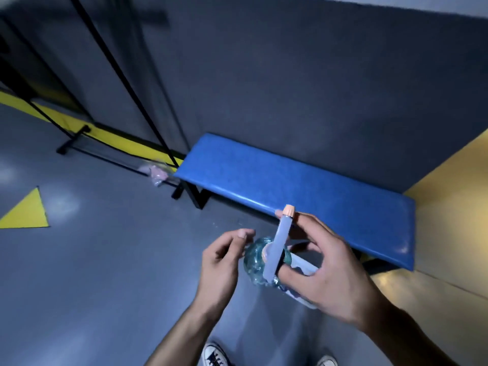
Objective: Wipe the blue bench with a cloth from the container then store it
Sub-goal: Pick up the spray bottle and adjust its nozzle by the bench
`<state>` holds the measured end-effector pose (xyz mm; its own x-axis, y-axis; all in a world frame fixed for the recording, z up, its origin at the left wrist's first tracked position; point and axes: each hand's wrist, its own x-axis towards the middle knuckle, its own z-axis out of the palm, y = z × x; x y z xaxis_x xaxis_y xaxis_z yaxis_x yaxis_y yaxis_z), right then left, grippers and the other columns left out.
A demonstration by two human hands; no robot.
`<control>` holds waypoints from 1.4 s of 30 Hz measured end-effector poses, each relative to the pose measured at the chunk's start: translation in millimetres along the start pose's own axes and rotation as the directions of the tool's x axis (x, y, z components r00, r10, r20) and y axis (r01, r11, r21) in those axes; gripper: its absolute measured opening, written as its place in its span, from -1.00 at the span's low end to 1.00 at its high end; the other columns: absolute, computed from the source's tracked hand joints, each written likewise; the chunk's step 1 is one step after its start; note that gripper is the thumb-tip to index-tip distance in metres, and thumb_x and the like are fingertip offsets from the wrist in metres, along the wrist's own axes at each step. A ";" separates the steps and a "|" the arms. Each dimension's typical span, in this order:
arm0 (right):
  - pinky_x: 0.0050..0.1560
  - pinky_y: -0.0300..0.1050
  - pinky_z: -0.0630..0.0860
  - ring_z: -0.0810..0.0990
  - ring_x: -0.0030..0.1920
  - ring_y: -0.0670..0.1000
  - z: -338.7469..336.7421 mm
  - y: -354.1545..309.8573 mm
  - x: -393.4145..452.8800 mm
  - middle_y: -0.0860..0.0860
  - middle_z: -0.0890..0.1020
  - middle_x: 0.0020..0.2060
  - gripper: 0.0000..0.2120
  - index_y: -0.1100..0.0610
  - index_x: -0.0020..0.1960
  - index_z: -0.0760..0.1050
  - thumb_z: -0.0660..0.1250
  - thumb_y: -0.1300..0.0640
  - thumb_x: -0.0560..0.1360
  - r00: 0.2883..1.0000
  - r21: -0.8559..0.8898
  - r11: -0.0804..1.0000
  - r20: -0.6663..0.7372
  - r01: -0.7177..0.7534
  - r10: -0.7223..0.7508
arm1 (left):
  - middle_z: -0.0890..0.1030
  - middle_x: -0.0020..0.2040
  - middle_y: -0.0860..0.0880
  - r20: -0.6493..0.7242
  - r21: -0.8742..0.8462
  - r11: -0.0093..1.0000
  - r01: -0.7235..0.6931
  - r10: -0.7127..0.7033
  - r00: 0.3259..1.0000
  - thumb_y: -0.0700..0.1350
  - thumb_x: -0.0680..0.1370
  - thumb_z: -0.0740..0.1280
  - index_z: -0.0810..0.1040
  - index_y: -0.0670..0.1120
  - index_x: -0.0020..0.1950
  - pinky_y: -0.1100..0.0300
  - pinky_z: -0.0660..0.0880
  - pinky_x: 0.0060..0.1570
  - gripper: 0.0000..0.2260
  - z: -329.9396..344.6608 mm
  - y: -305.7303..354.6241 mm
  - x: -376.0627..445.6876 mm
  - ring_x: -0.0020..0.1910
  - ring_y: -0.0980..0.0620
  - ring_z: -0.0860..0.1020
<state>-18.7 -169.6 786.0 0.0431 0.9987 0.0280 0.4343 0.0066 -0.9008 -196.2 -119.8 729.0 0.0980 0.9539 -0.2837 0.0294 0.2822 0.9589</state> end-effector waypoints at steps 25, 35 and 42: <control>-0.09 -0.02 0.44 0.55 -0.11 0.07 277.2 -18.0 313.9 -0.08 0.57 -0.23 -0.63 0.03 -0.09 0.41 0.25 -0.29 0.52 0.891 -0.057 0.889 -0.034 -0.454 0.452 | 0.77 -0.08 -0.19 -0.040 -0.242 0.751 0.615 -0.641 0.767 0.11 0.60 0.23 0.70 -0.13 0.02 -0.15 0.64 0.16 -0.63 -196.7 -9.2 251.0 -0.11 -0.19 0.73; -0.02 -0.06 0.39 0.58 0.13 0.26 348.9 10.8 408.4 0.13 0.59 -0.02 -0.70 0.18 0.20 0.49 0.23 0.06 0.55 0.747 -0.023 0.756 -0.173 -0.654 0.641 | 0.77 -0.06 -0.25 0.000 -0.144 0.695 0.704 -0.711 0.703 0.16 0.41 0.27 0.71 -0.15 0.05 -0.32 0.64 0.11 -0.54 -242.8 -50.6 360.7 -0.05 -0.29 0.75; -0.02 0.00 0.45 0.60 0.07 0.27 379.3 26.8 435.4 0.23 0.63 0.02 -0.69 0.24 0.22 0.53 0.23 0.08 0.58 0.715 -0.036 0.723 -0.195 -0.689 0.672 | 0.78 -0.05 -0.21 0.032 -0.047 0.603 0.797 -0.796 0.604 0.28 0.54 0.14 0.70 -0.13 0.15 -0.18 0.68 0.12 -0.43 -261.6 -65.9 391.8 -0.07 -0.22 0.77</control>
<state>-329.6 284.8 609.7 0.4977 0.7084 -0.5004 0.3169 -0.6856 -0.6554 -420.0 262.1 554.7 0.0678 0.3484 -0.9349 0.0487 0.9348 0.3519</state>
